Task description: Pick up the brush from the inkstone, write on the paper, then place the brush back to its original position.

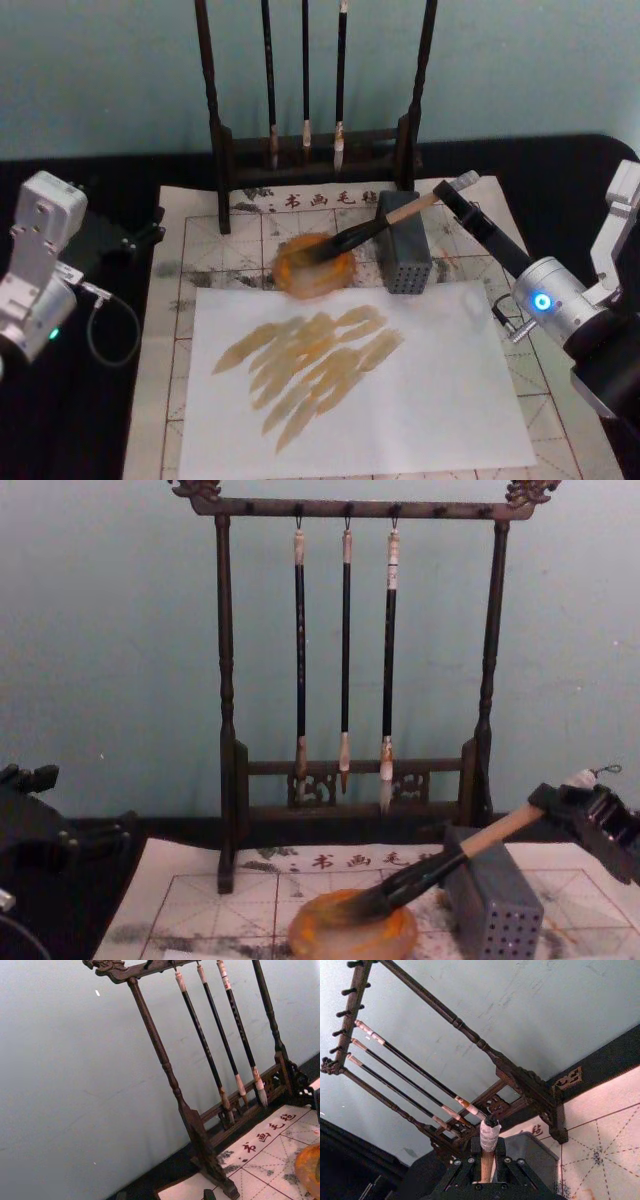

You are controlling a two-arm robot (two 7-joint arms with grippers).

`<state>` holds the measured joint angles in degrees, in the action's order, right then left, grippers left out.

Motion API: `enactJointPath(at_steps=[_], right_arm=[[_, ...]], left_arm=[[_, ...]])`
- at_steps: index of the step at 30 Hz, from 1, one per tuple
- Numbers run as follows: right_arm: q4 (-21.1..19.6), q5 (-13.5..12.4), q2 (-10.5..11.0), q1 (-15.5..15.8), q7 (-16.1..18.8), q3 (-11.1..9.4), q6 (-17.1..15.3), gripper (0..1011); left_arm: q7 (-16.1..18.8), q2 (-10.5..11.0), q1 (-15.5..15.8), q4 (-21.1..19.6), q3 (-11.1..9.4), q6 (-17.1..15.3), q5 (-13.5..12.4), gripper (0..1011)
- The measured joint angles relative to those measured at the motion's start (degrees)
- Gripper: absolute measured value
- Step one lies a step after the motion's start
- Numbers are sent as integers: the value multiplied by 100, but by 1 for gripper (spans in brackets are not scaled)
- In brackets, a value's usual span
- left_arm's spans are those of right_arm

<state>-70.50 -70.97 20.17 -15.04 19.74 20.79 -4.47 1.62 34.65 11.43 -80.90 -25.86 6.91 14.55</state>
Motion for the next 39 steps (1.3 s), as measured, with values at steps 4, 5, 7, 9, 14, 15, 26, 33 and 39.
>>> enactJointPath(at_steps=[4, 5, 7, 9, 14, 15, 26, 33, 39], right_arm=[[1, 3, -2, -2, 0, 0, 1, 178], [1, 3, -3, -2, 0, 0, 1, 178], [2, 4, -3, -3, 1, 0, 1, 179], [3, 6, -3, -3, 1, 0, 2, 178], [5, 9, -3, -3, 3, 0, 4, 178], [5, 9, -3, -3, 3, 0, 4, 179], [6, 15, -3, -3, 8, 0, 8, 264], [6, 15, -3, -3, 10, 0, 9, 438], [6, 13, -3, -3, 10, 0, 9, 656]], left_arm=[[0, 0, 0, 0, 0, 0, 0, 1001], [0, 0, 0, 0, 0, 0, 0, 1001], [0, 0, 0, 0, 0, 0, 0, 1001], [0, 0, 0, 0, 0, 0, 0, 1001], [0, 0, 0, 0, 0, 0, 0, 1001], [0, 0, 0, 0, 0, 0, 0, 1001], [0, 0, 0, 0, 0, 0, 0, 1001], [0, 0, 0, 0, 0, 0, 0, 1001], [0, 0, 0, 0, 0, 0, 0, 1001]])
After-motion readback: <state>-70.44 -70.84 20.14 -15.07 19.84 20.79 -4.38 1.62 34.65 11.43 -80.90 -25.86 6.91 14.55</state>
